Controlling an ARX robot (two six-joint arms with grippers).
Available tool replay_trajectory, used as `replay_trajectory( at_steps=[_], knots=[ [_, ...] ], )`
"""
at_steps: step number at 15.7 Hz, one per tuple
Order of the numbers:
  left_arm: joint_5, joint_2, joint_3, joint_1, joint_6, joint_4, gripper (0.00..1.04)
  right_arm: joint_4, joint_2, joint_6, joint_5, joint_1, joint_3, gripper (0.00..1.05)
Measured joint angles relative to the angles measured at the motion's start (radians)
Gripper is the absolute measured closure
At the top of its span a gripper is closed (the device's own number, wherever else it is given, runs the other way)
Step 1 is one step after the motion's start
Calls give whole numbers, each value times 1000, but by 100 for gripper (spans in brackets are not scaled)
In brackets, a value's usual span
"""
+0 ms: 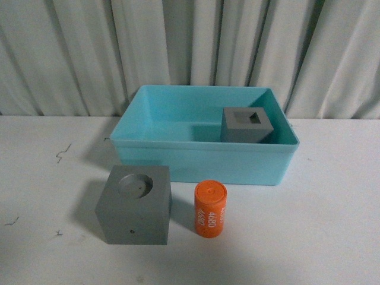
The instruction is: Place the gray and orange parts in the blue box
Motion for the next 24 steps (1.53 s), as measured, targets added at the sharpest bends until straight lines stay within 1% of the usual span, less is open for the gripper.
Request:
replay_trajectory(
  at_steps=[7, 8, 9, 10, 11, 13, 14, 15, 16, 17, 18, 19, 20, 21, 23, 24],
  knots=[
    [0, 0, 0, 0, 0, 0, 7, -153, -154, 0, 0, 0, 0, 103],
    [0, 0, 0, 0, 0, 0, 7, -204, -204, 0, 0, 0, 0, 103],
    [-1, 0, 0, 0, 0, 0, 7, -391, -340, 0, -1, 0, 0, 103],
    [0, 0, 0, 0, 0, 0, 7, -367, -378, 0, -1, 0, 3, 103],
    [-1, 0, 0, 0, 0, 1, 7, -394, -378, 0, 0, 0, 0, 103],
    [0, 0, 0, 0, 0, 0, 7, -386, -377, -1, 0, 0, 0, 102],
    [0, 0, 0, 0, 0, 0, 7, -387, -377, -1, -1, 0, 0, 78],
    [0, 0, 0, 0, 0, 0, 7, -387, -377, -1, -1, 0, 0, 49],
    [-8, 16, 19, -1, -17, -71, 7, -387, -377, -1, -1, 0, 0, 42],
    [-11, 179, 130, 4, -96, -313, 7, -387, -377, -1, 0, 0, 0, 31],
    [-12, 342, 214, 8, -158, -416, 7, -386, -378, -2, -2, 0, 0, 22],
    [-19, 463, 253, 0, -195, -417, 7, -386, -378, -2, -1, 0, 0, 11],
    [-27, 544, 267, -24, -199, -364, 7, -387, -377, -2, -1, 0, 0, 4],
    [-41, 631, 291, -54, -198, -301, 7, -386, -377, -2, -1, 0, 0, 7],
    [-81, 805, 362, -126, -195, -165, 7, -386, -377, -2, -1, 0, 0, 6],
    [-107, 916, 412, -181, -184, -67, 7, -386, -377, -2, -1, 0, 0, 6]
  ],
)
